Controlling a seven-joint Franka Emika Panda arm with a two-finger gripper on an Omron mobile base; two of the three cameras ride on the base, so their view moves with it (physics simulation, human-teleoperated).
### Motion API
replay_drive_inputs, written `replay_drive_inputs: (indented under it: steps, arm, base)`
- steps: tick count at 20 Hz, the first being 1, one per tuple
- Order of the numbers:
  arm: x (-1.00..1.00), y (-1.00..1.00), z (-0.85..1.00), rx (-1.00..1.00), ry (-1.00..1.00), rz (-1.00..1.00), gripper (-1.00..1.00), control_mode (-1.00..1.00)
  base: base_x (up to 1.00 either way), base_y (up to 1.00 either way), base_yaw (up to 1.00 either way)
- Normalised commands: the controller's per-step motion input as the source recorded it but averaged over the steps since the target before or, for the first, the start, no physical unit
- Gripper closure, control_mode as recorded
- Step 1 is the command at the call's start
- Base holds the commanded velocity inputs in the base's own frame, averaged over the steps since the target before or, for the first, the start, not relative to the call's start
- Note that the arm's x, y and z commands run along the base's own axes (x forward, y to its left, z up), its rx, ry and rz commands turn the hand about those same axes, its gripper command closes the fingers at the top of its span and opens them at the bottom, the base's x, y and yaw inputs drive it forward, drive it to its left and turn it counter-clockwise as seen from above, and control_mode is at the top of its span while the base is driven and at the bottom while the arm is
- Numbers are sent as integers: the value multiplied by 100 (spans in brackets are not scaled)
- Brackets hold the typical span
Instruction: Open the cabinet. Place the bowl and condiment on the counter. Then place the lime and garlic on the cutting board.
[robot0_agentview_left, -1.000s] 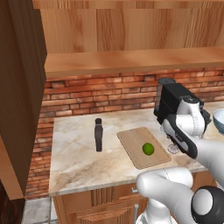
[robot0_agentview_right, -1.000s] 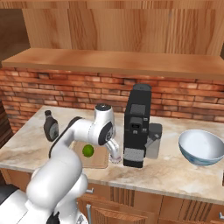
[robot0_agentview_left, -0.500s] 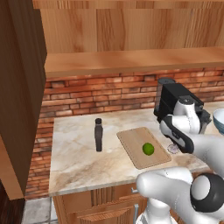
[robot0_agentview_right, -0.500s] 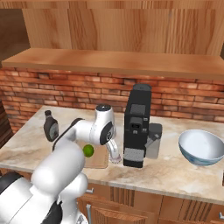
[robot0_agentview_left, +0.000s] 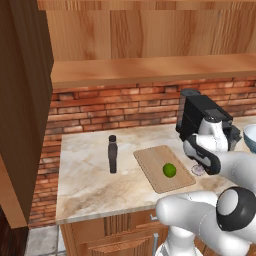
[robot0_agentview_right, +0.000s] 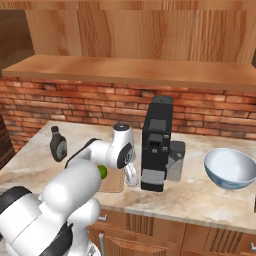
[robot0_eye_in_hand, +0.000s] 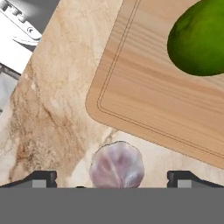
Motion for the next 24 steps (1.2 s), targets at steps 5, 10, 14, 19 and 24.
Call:
replay_drive_inputs:
  steps: [5,10,14,19,24]
  arm:
    - [2,0,-17,0,0,-2,-100,-100]
    - [0,-6,-16,0,0,-2,-100,-100]
    - [0,-7,-13,0,0,-2,-100,-100]
    - [11,-1,-10,0,0,-2,-100,-100]
    - [14,0,-11,0,0,-1,-100,-100]
  base:
    - [0,0,0]
    - [0,0,0]
    - [0,0,0]
    - [0,0,0]
    - [0,0,0]
